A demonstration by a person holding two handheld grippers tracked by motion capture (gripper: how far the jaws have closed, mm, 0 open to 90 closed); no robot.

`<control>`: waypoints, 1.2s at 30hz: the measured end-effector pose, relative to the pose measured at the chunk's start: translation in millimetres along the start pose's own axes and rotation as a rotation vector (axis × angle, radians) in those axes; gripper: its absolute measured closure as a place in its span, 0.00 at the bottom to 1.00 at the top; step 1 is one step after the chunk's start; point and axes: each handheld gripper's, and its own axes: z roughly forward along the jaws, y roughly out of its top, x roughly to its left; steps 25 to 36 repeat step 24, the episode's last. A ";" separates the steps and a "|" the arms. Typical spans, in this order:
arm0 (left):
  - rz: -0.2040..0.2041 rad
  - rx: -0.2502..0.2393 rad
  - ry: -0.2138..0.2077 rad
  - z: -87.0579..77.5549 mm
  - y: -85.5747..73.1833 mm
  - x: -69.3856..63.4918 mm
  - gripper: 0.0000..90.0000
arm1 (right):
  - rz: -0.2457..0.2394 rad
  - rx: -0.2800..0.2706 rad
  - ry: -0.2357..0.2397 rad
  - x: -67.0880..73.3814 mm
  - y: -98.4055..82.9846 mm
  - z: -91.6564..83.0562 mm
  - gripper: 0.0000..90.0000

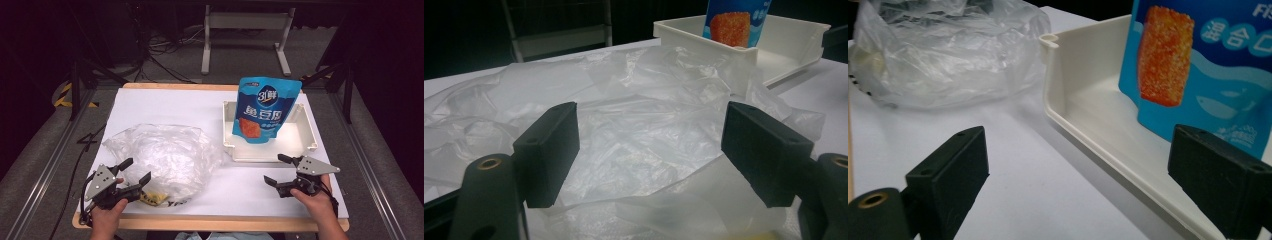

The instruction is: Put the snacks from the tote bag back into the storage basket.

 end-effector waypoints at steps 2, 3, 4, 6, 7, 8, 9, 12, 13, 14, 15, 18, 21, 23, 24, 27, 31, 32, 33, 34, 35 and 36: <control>-0.002 -0.001 0.003 -0.5 -0.4 0.5 0.27 | 0.019 -0.011 -0.020 -1.6 -5.3 1.3 0.11; -0.002 0.002 0.000 -0.9 -0.5 0.8 0.27 | 0.028 -0.011 -0.032 -2.4 -7.6 1.6 0.10; -0.002 -0.001 0.002 -1.0 -0.8 1.0 0.26 | 0.034 -0.016 -0.034 -2.8 -8.7 2.3 0.10; -0.009 0.000 0.002 -0.9 -1.6 1.5 0.26 | 0.036 0.002 -0.053 -3.2 -10.9 4.5 0.10; -0.014 -0.001 0.005 -0.9 -1.9 1.8 0.26 | 0.024 0.010 -0.063 -3.1 -11.7 6.8 0.10; -0.019 -0.001 0.005 -0.8 -2.2 2.7 0.26 | 0.021 0.015 -0.071 -3.1 -11.8 7.7 0.10; -0.026 0.001 0.004 -1.2 -2.3 4.1 0.26 | 0.025 0.009 -0.063 -3.3 -12.2 9.8 0.10; -0.044 -0.008 0.004 0.0 -3.7 6.3 0.25 | 0.009 0.013 -0.074 -3.3 -11.9 15.4 0.10; -0.046 -0.011 0.005 0.1 -4.0 6.6 0.25 | 0.003 0.017 -0.072 -3.0 -11.7 16.7 0.10; -0.051 -0.012 0.004 0.3 -4.3 6.9 0.24 | -0.004 0.021 -0.071 -2.9 -11.4 17.2 0.10; -0.053 -0.014 0.007 0.2 -4.5 7.1 0.24 | -0.014 0.032 -0.072 -3.0 -10.7 17.6 0.10; -0.046 -0.008 0.008 -0.7 -4.8 7.4 0.24 | -0.022 0.045 -0.063 -6.0 -9.7 20.1 0.09; -0.043 -0.025 0.012 -0.5 -5.3 6.8 0.22 | -0.022 0.045 -0.069 -7.0 -9.4 20.6 0.09; -0.043 -0.025 0.010 0.6 -6.2 6.5 0.20 | -0.012 0.028 -0.072 -7.4 -8.0 19.0 0.09; -0.040 -0.019 0.012 1.3 -6.5 6.3 0.19 | -0.007 0.020 -0.071 -7.8 -7.5 18.3 0.09; -0.040 -0.019 0.012 1.3 -6.5 6.3 0.19 | -0.007 0.020 -0.071 -7.8 -7.5 18.3 0.09; -0.040 -0.019 0.012 1.3 -6.5 6.3 0.19 | -0.007 0.020 -0.071 -7.8 -7.5 18.3 0.09; -0.040 -0.019 0.012 1.3 -6.5 6.3 0.19 | -0.007 0.020 -0.071 -7.8 -7.5 18.3 0.09; -0.040 -0.019 0.012 1.3 -6.5 6.3 0.19 | -0.007 0.020 -0.071 -7.8 -7.5 18.3 0.09; -0.040 -0.019 0.012 1.3 -6.5 6.3 0.19 | -0.007 0.020 -0.071 -7.8 -7.5 18.3 0.09; -0.040 -0.019 0.012 1.3 -6.5 6.3 0.19 | -0.007 0.020 -0.071 -7.8 -7.5 18.3 0.09; -0.040 -0.019 0.012 1.3 -6.5 6.3 0.19 | -0.007 0.020 -0.071 -7.8 -7.5 18.3 0.09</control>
